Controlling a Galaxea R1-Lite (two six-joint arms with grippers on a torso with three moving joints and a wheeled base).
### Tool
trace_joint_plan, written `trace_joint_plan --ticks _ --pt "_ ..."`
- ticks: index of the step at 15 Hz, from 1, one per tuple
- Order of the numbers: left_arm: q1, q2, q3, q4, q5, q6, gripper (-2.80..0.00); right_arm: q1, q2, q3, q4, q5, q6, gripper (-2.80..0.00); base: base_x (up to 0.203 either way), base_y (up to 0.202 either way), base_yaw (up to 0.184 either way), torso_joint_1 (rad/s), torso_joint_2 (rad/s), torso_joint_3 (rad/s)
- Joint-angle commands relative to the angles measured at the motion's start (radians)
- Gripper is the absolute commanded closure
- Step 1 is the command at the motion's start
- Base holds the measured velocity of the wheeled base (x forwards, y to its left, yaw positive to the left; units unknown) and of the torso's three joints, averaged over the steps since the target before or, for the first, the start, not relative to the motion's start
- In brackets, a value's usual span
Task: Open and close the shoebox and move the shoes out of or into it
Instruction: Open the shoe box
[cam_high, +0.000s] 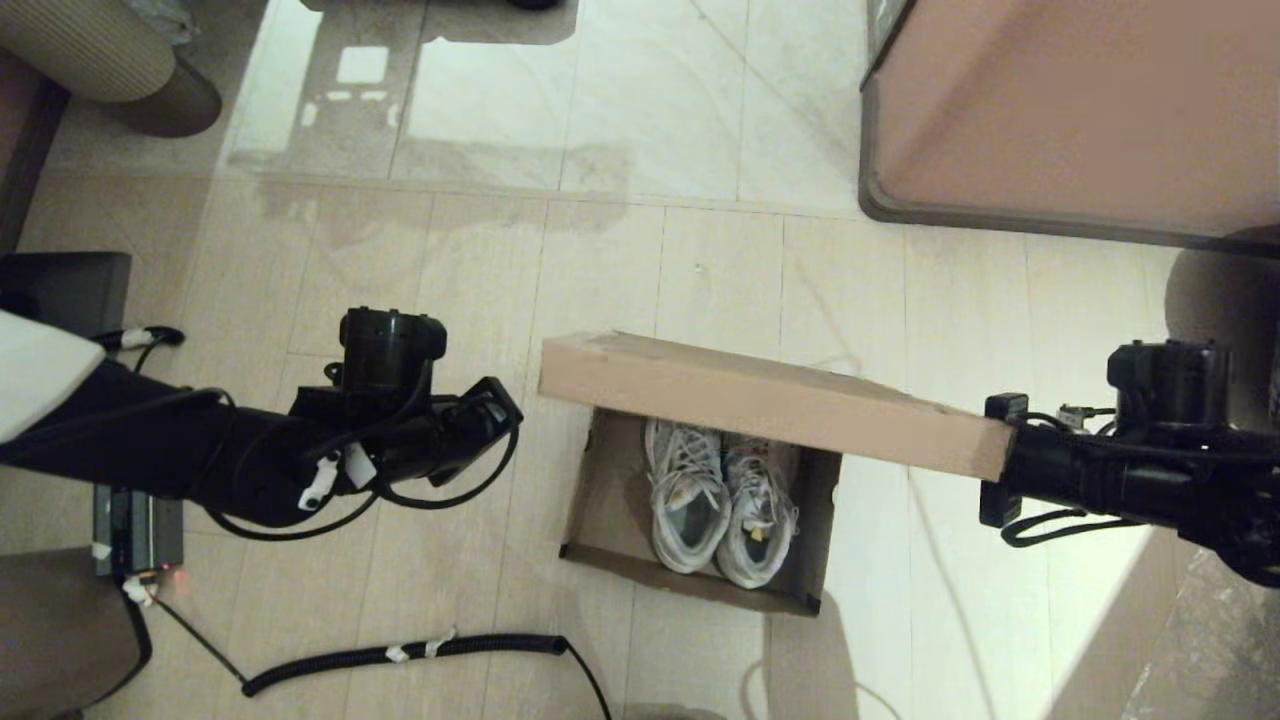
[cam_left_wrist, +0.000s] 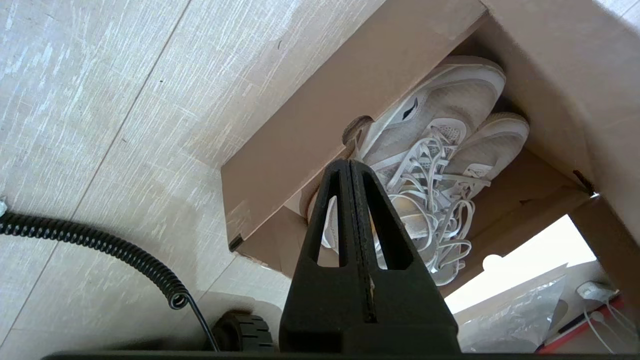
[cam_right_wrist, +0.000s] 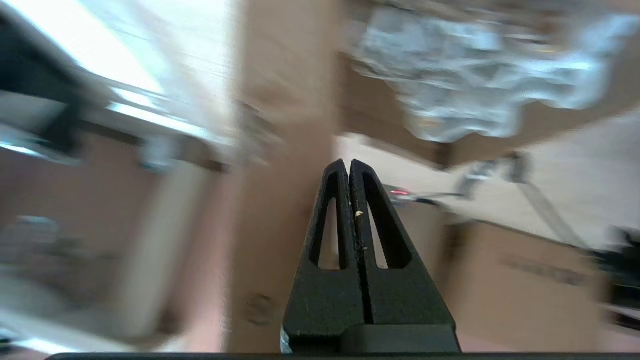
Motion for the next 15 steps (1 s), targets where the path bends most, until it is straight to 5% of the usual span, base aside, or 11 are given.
trace_joint_plan --ticks 1,7,11,15 --pt "0.000 -0.005 -0.001 -0.002 0.002 -0.004 0.00 -0.019 0.000 -0.083 -0.005 0.008 0.092 0.00 0.000 0.000 0.000 0.000 0.00 0.000" --pt "-0.049 -0.005 -0.022 0.033 -0.002 -0.004 0.00 -0.019 0.098 -0.270 0.000 0.017 0.189 0.00 0.000 0.000 0.000 0.000 0.00 0.000" --pt "-0.200 0.110 -0.256 0.124 -0.013 -0.007 0.00 -0.032 0.205 -0.395 0.016 0.007 0.191 0.00 0.000 0.000 0.000 0.000 0.00 0.000" --pt "-0.202 0.157 -0.313 0.135 -0.002 -0.004 0.00 -0.093 0.262 -0.490 0.067 0.001 0.189 0.00 0.000 0.000 0.000 0.000 0.00 0.000"
